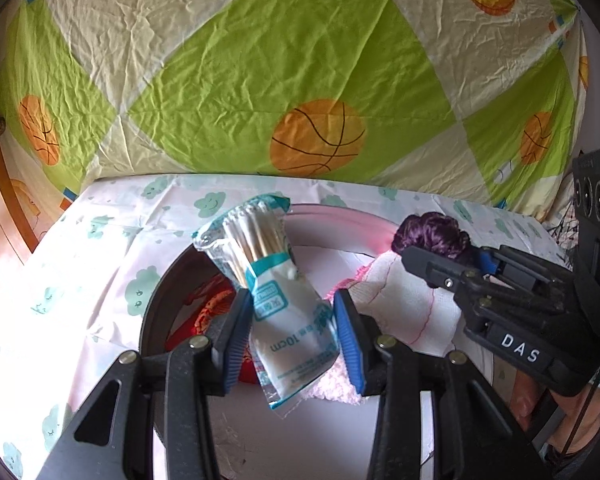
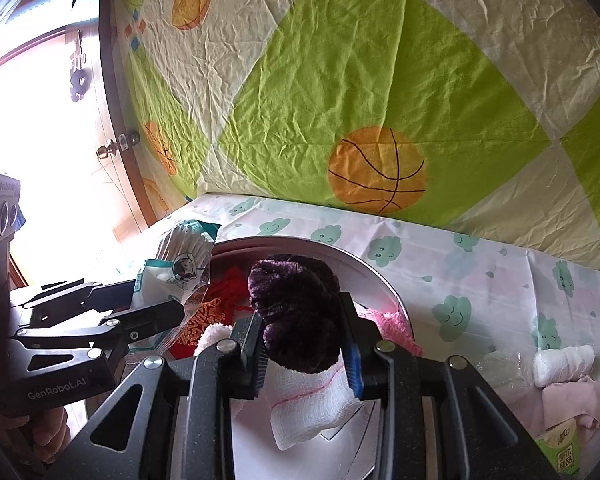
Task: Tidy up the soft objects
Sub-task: 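Open both tools to drop the swab bag and pom-pom into the tin, then grasp the green tissue pack with the right tool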
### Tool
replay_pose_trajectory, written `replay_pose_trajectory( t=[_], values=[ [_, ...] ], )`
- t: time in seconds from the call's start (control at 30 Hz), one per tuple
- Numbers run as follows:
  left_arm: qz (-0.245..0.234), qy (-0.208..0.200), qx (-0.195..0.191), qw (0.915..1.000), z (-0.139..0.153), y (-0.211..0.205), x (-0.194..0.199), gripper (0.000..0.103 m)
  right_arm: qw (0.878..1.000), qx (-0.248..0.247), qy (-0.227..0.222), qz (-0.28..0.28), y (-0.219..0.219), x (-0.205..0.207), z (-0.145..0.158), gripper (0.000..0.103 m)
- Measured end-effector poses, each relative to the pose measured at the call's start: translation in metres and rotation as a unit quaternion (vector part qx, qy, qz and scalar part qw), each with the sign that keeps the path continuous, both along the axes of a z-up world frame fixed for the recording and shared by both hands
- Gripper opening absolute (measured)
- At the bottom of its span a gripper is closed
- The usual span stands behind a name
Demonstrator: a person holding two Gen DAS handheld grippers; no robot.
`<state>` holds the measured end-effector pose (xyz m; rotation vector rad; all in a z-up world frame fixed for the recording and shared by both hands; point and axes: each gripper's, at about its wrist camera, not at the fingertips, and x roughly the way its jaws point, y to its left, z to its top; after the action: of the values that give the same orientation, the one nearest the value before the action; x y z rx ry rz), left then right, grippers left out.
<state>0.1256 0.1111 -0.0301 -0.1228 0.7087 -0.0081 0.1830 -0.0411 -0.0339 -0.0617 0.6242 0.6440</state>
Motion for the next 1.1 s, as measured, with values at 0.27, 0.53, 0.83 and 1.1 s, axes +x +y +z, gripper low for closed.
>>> replay_pose_trajectory(
  t=[0.27, 0.53, 0.83, 1.1],
  values=[
    [0.031, 0.0, 0.017, 0.9994, -0.005, 0.005, -0.008, 0.079, 1.0, -0.004, 0.008, 0.021, 0.008, -0.005, -0.008, 0.052],
    [0.048, -0.036, 0.027, 0.9978, 0.013, 0.001, -0.032, 0.093, 1.0, 0.017, -0.011, -0.002, -0.02, -0.019, 0.004, 0.076],
    [0.02, -0.078, 0.056, 0.9952, 0.021, -0.062, -0.049, 0.102, 0.996, -0.015, -0.035, -0.08, -0.113, -0.03, 0.003, 0.082],
    [-0.025, -0.061, 0.063, 0.9958, 0.002, -0.125, -0.038, 0.102, 0.985, -0.006, 0.009, -0.173, -0.206, -0.018, -0.02, 0.082]
  ],
)
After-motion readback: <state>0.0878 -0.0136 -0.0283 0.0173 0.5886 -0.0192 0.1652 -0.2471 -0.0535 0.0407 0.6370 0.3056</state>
